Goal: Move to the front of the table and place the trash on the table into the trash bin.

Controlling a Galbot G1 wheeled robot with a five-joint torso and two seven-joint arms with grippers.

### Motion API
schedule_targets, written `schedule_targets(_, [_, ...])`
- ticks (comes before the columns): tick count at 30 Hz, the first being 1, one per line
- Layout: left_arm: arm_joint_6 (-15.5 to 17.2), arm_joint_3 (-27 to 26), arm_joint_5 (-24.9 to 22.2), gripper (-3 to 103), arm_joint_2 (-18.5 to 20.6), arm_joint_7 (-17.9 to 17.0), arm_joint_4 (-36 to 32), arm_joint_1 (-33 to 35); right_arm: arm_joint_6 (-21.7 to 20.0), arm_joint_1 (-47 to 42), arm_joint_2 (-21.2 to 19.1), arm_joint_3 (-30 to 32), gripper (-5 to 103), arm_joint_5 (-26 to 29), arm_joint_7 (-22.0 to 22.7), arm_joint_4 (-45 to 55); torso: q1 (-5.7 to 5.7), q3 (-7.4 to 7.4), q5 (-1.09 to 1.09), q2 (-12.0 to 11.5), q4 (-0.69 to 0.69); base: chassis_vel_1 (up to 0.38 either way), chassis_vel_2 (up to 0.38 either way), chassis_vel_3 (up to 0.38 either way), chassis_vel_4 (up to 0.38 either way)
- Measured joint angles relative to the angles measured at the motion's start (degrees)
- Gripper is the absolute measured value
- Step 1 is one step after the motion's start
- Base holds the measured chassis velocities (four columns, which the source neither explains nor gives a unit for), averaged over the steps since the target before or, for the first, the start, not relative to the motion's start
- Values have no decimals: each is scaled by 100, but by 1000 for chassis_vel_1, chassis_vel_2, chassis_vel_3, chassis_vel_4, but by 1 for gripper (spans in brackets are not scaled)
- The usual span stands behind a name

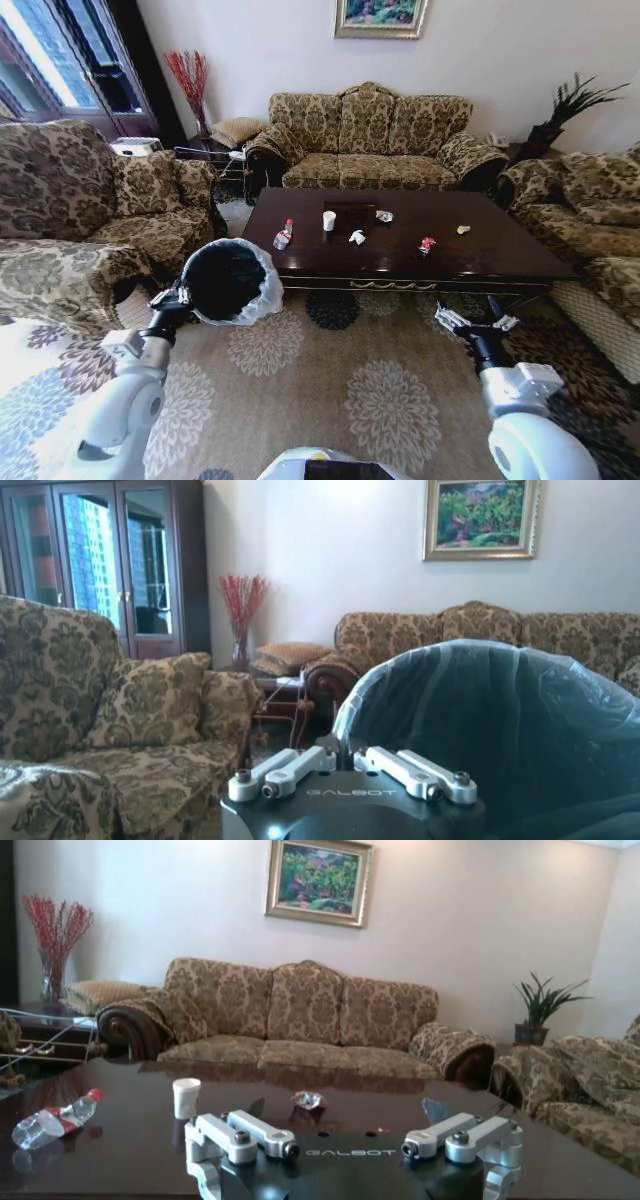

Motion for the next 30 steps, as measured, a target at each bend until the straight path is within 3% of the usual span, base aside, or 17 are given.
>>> schedule_targets(10, [10,39,124,3,-116,-43,-119,32,34,74,-113,-19,100,67,-76,-34,-2,-1,1,1,1,-35,57,46,-52])
schedule_targets(30, [-121,2,297,3,-365,-63,-330,280,20,87,-94,-247,100,-230,-124,-145,7,3,0,-3,-1,-189,191,190,-177])
